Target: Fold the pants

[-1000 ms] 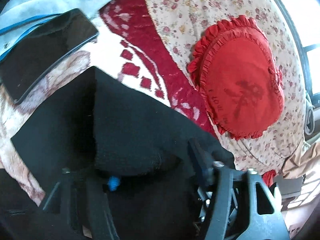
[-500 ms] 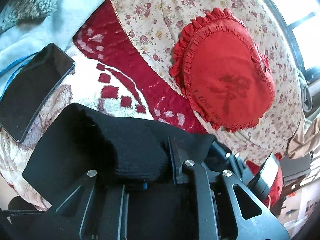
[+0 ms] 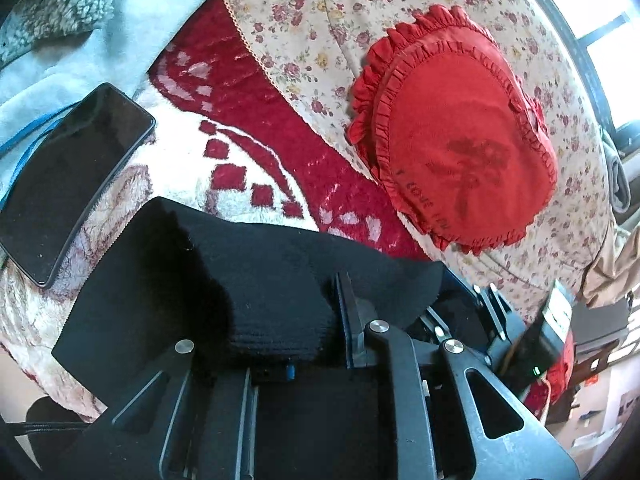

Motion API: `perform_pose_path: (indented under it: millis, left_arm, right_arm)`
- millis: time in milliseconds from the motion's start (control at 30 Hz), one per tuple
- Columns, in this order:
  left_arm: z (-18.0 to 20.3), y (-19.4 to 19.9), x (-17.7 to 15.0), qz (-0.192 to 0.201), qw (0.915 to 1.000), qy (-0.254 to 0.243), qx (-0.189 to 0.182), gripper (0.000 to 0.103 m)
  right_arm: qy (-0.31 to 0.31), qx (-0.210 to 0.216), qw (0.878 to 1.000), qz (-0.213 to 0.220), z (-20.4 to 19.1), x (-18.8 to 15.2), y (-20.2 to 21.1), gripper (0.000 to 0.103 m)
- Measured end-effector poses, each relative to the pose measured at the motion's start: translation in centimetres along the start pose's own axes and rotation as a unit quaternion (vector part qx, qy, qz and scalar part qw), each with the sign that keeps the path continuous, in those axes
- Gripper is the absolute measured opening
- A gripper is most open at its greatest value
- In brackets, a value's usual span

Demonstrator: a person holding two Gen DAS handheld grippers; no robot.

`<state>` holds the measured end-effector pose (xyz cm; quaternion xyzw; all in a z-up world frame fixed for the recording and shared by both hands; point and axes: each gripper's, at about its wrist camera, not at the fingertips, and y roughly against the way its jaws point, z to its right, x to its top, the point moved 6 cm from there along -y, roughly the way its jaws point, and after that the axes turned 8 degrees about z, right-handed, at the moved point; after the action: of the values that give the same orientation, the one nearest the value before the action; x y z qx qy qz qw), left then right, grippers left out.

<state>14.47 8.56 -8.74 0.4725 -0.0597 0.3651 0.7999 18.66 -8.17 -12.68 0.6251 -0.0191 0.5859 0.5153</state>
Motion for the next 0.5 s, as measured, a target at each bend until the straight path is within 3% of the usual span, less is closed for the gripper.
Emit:
perform_pose_path:
  millis: [167, 333, 500]
  left_arm:
    - [-0.2, -0.1, -0.4, -0.003, 0.9999, -0.012, 0.010, 0.015]
    - [-0.5, -0.2, -0.4, -0.006, 0.9998, -0.013, 0.012, 0.015]
    - [-0.7, -0.2, -1.1, -0.015, 0.9995, -0.020, 0.017, 0.015]
  right_arm:
    - [0.019, 0.003, 1.000, -0.003, 0.1, 0.5, -0.6, 0.052]
    - [0.079, 0.030, 0.996, 0.007, -0.8, 1.2, 0.5, 0.056]
    - [0.098, 0.077, 0.992, -0.035, -0.7, 1.0, -1.7, 0.063]
